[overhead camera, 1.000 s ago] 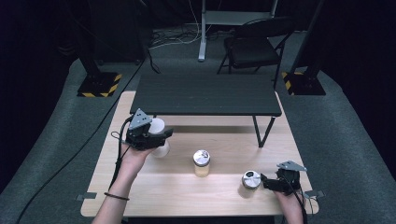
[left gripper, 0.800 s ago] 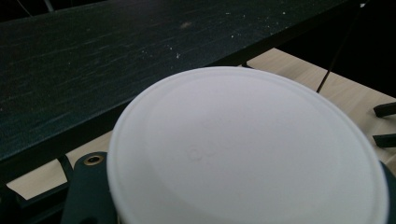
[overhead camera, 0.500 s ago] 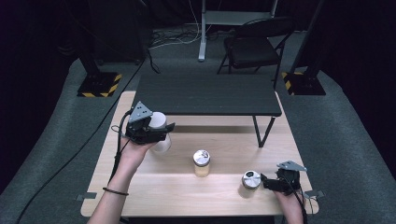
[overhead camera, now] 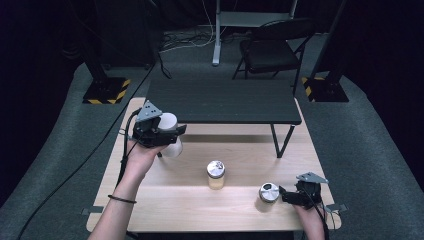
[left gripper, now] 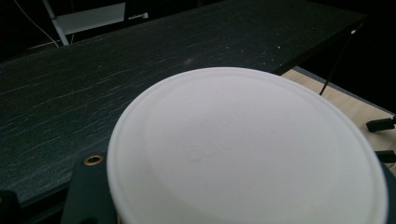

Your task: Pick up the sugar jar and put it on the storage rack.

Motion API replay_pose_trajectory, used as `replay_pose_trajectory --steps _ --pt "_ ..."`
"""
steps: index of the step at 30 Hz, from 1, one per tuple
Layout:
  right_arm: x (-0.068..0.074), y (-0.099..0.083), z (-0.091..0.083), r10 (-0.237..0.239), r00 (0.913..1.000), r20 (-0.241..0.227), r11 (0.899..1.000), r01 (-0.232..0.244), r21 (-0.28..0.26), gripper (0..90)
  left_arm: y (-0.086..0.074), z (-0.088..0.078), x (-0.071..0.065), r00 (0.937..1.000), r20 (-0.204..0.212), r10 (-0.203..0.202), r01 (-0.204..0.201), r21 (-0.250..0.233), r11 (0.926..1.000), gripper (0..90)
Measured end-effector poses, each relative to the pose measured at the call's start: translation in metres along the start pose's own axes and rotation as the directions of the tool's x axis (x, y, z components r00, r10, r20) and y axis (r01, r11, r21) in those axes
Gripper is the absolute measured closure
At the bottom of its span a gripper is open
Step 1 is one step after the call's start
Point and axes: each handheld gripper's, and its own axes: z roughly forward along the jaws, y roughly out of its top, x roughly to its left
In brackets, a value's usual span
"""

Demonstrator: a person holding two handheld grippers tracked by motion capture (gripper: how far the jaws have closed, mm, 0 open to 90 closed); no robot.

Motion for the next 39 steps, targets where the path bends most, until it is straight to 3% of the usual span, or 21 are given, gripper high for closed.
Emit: replay_pose_trajectory --steps 28,39 --pt "0.0 0.0 0.0 0.001 1.0 -0.005 1.0 -0.001 -0.002 8.0 0.056 0.001 0.003 0.9993 -0.024 0.027 -0.027 -0.012 0.9996 35.4" --pt "0.0 0.0 0.0 -0.004 1.0 -0.008 1.0 0.004 -0.001 7.9 0.071 0.008 0.009 0.9993 -0.031 0.018 -0.019 -0.017 0.9997 35.4"
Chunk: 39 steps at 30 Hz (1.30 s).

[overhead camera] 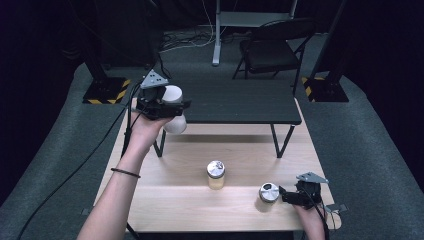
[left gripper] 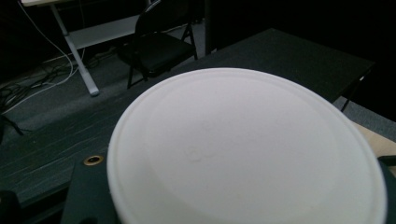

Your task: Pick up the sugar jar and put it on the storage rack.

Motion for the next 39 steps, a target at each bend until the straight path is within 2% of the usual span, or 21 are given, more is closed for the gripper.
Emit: replay_pose_trajectory --steps 11,30,39 --pt "0.001 0.0 0.0 -0.003 1.0 0.0 1.0 0.003 0.001 8.0 0.007 0.015 0.004 0.9997 -0.024 -0.007 0.007 0.001 1.0 35.4" --pt "0.0 0.0 0.0 -0.005 1.0 -0.002 1.0 0.005 0.0 7.9 0.012 0.036 0.018 0.9954 -0.073 -0.063 0.063 0.0 0.998 35.3" --pt "0.0 0.0 0.0 -0.005 1.0 -0.004 1.0 0.005 0.0 8.0 0.015 0.044 0.021 0.9932 -0.092 -0.07 0.071 0.007 0.9974 35.3"
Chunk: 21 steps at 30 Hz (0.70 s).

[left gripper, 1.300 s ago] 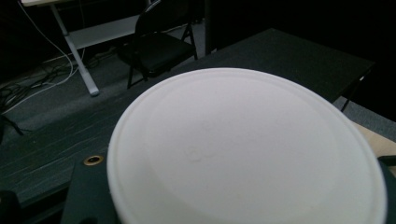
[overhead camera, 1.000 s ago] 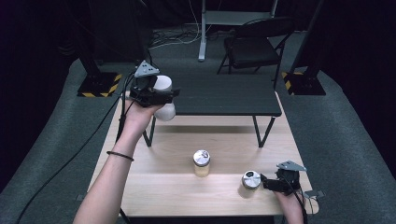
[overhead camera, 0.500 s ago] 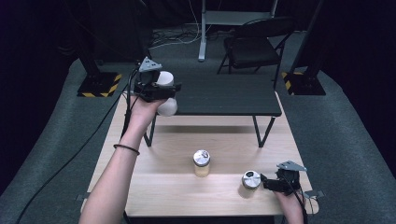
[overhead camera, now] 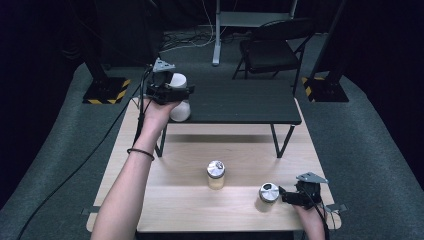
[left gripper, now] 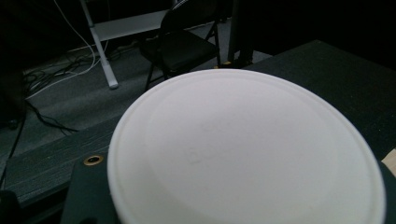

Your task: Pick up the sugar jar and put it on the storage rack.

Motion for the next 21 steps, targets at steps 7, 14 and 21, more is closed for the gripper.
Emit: replay_pose_trajectory --steps 7,14,21 --pt "0.0 0.0 0.0 -0.001 1.0 0.0 1.0 0.001 0.0 8.0 0.0 0.002 -0.003 0.9998 -0.014 0.011 -0.011 0.003 0.9999 35.0" --pt "0.001 0.0 0.0 -0.004 1.0 0.0 1.0 0.004 0.001 8.0 -0.001 -0.001 -0.004 0.9992 -0.034 0.02 -0.02 0.009 0.9998 27.3" --pt "0.001 0.0 0.0 -0.004 1.0 0.0 1.0 0.004 0.001 8.0 -0.002 -0.01 -0.005 0.9999 -0.015 -0.005 0.005 -0.006 1.0 18.1"
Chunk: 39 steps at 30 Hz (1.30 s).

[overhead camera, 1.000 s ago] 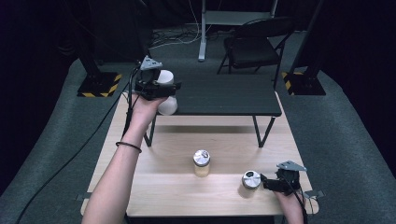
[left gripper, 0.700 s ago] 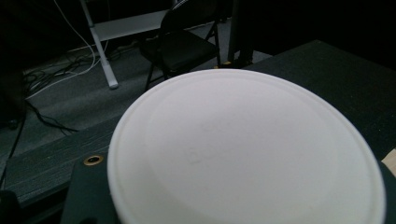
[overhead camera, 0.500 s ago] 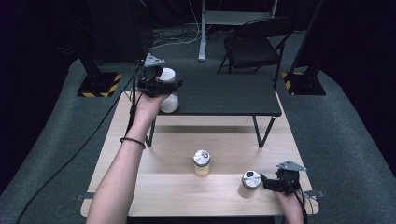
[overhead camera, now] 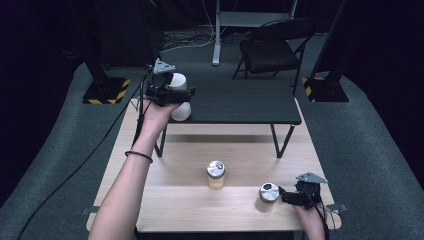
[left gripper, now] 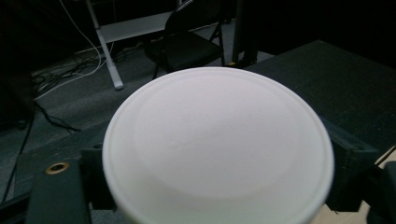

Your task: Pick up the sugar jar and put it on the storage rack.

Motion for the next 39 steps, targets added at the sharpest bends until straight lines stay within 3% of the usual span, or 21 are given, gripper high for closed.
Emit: replay_pose_trajectory --steps 11,22,30,39 --pt "0.0 0.0 0.0 0.0 1.0 0.0 1.0 0.0 0.0 8.0 -0.006 -0.016 0.0 0.9999 0.002 -0.017 0.017 -0.005 0.9998 6.2" --pt "0.0 0.0 0.0 0.002 1.0 0.002 1.0 -0.002 0.001 8.0 -0.018 -0.033 0.006 0.9995 0.023 -0.022 0.022 -0.01 0.9997 4.4" --pt "0.0 0.0 0.0 0.003 1.0 0.003 1.0 -0.003 0.001 8.1 -0.027 -0.047 0.001 0.9991 0.042 -0.001 0.002 -0.031 0.9995 4.1" --pt "0.0 0.0 0.0 0.004 1.0 0.004 1.0 -0.004 0.001 8.1 -0.039 -0.062 -0.003 0.9982 0.06 -0.003 0.006 -0.057 0.9984 2.7"
